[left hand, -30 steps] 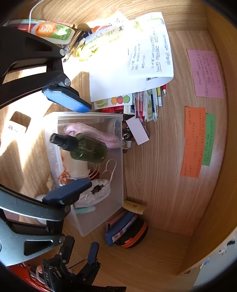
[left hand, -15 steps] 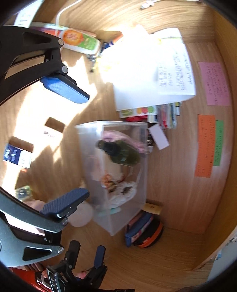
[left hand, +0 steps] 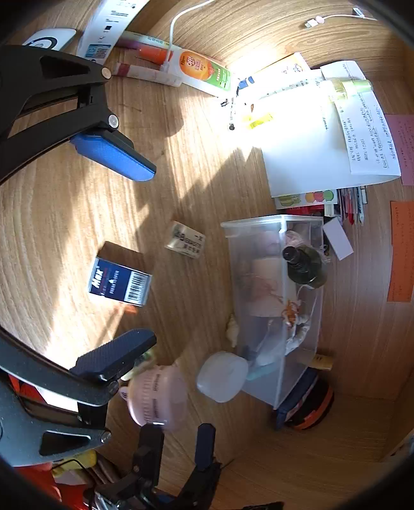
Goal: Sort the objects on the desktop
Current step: 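Grasp the pink round container with the right tool while the left tool grasps the blue Max box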
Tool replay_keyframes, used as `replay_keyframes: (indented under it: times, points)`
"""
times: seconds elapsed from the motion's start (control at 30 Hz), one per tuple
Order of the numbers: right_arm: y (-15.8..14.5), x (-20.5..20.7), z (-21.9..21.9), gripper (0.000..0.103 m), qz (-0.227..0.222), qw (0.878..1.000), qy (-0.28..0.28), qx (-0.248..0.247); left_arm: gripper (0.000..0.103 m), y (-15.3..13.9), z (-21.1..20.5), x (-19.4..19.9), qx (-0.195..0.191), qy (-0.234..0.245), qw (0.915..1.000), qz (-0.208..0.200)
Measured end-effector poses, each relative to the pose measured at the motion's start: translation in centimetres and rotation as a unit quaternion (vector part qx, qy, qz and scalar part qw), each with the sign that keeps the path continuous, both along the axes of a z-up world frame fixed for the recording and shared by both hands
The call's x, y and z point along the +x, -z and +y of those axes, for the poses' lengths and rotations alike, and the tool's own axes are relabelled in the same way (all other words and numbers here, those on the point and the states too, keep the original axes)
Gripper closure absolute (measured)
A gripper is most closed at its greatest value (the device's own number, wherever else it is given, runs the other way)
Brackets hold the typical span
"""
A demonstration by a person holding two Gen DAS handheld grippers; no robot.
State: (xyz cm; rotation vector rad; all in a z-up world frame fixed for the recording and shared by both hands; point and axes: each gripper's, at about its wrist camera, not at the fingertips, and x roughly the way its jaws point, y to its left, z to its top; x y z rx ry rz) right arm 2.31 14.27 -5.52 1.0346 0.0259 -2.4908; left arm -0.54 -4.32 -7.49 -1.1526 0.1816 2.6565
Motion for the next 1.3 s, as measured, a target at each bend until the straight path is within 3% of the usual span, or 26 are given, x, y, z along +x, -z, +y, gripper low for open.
replay_keyframes:
  times: [0.27, 0.37, 0.53, 0.73, 0.8, 0.97, 1.03, 1.3]
  points:
    - [1.3, -1.4, -1.3, 0.022, -0.028, 0.999, -0.015, -0.007, 0.01, 1.3, -0.3, 0.8, 0.002, 0.013, 0.9999, -0.005]
    - [1.9, -2.0, -1.7, 0.022, -0.046, 0.999, -0.019, -0.014, 0.025, 1.5, -0.4, 0.5, 0.016, 0.018, 0.9996, -0.014]
    - [2.8, -2.7, -2.3, 0.023, -0.067, 0.998, -0.011, -0.012, 0.038, 2.7, -0.2, 0.0, 0.011, 0.025, 0.9991, -0.033]
    - [2.8, -3.0, -1.9, 0.041, -0.082, 0.996, -0.018, -0.043, 0.046, 2.7, 0.3, 0.1, 0.008, 0.029, 0.9993, -0.022]
    - [2.8, -3.1, -1.8, 0.042, -0.083, 0.995, -0.016, -0.048, 0.049, 2.8, 0.6, 0.1, 0.0, 0.032, 0.9994, -0.017]
    - [2.7, -2.9, -1.8, 0.042, -0.08, 0.996, -0.01, -0.049, 0.072, 2.8, 1.2, 0.7, 0.001, 0.044, 0.999, -0.002]
    - [2.7, -2.9, -1.7, 0.042, -0.079, 0.996, -0.008, -0.05, 0.076, 2.8, 1.3, 0.7, 0.0, 0.043, 0.9991, -0.001]
    - [1.3, -2.4, 0.1, 0.042, -0.052, 0.997, 0.0, -0.064, 0.077, 2.5, 0.6, -0.1, 0.045, 0.032, 0.9983, -0.016]
